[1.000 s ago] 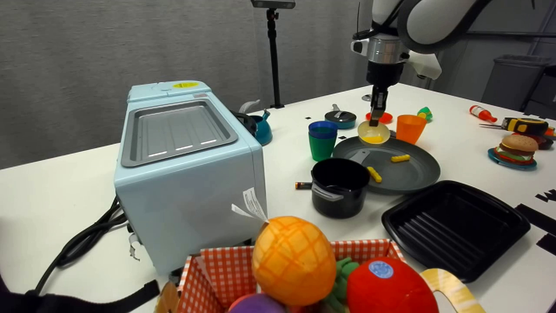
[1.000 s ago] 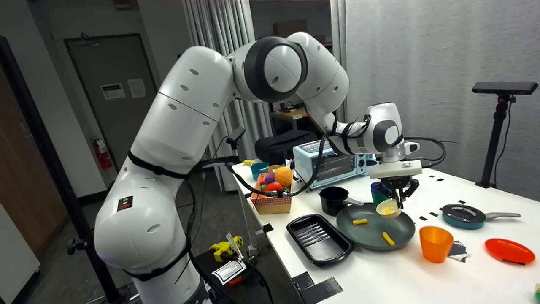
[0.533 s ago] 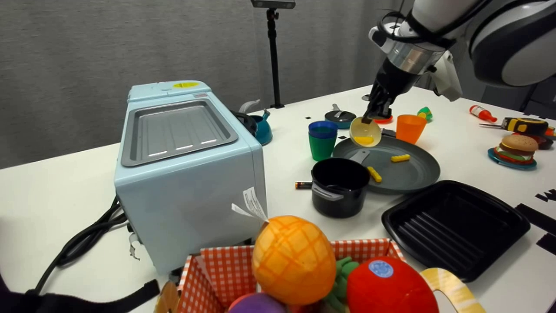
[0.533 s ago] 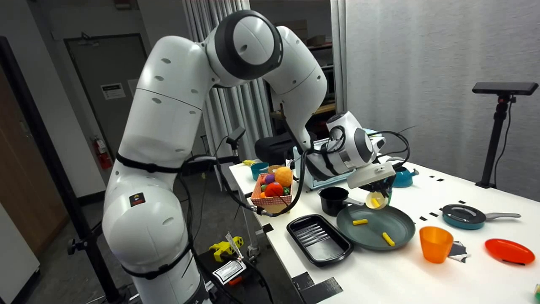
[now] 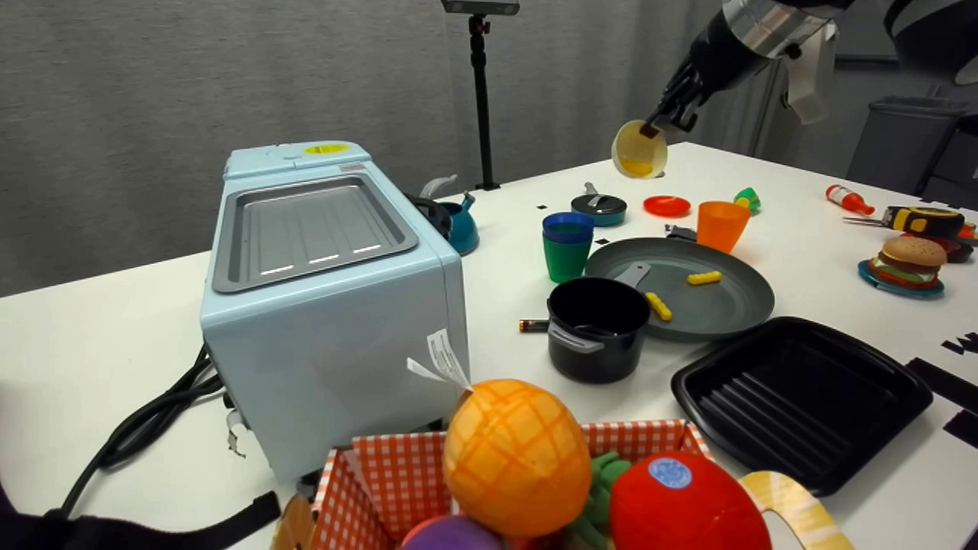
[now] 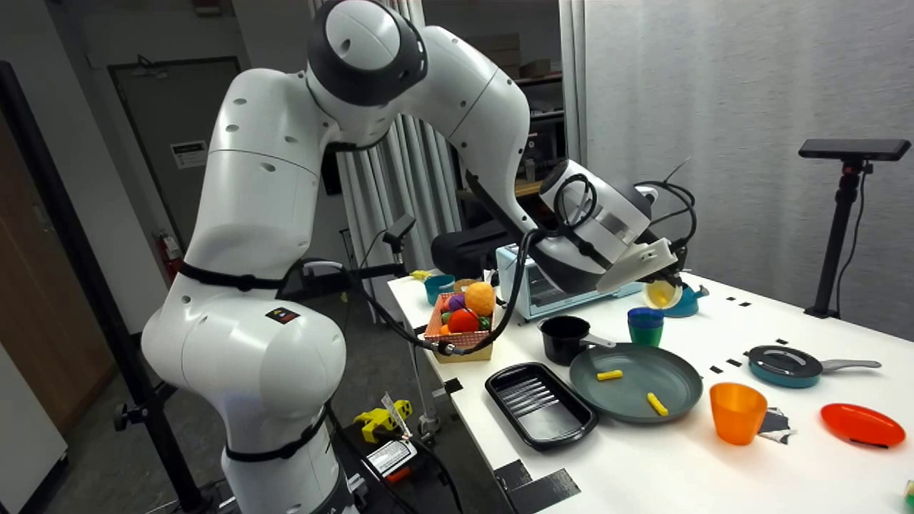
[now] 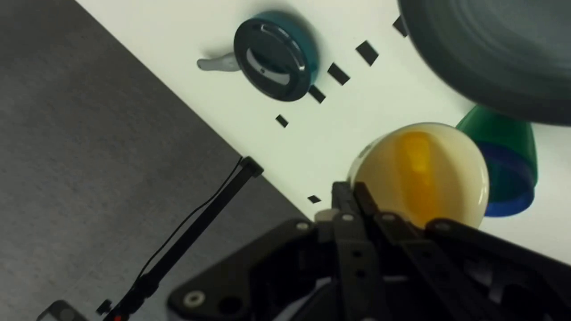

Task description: Pour some of the content from the orange cup onto the plate, pick up one object and put it on the small plate and pour it back onto the big plate, and then pour the rest of the content from the orange cup.

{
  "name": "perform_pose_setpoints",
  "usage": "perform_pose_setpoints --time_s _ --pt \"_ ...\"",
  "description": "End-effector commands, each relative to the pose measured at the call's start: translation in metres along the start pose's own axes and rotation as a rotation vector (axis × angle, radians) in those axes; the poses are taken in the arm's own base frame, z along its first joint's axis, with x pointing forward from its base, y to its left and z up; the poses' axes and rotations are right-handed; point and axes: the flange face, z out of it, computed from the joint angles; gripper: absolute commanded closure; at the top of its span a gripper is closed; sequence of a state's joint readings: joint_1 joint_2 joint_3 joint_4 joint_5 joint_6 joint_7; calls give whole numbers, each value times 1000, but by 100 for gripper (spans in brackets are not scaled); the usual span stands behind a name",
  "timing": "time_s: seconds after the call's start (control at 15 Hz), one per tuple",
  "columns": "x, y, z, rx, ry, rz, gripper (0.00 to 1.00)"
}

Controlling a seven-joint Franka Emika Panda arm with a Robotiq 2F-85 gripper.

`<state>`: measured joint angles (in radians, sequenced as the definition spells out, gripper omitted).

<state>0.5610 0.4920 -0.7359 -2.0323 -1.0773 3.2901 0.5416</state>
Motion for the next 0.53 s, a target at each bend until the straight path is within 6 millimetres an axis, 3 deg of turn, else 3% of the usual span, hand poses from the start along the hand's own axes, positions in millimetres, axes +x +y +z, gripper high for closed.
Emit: perform_pose_setpoints --time_s 0.0,0.13,0.27,0.47 --pt "42 18 -18 -85 114 -19 99" --pt "62 24 -30 -139 174 -44 99" --pt "69 26 -41 -198 232 -51 99" --pt "51 17 -64 -287 285 -14 99"
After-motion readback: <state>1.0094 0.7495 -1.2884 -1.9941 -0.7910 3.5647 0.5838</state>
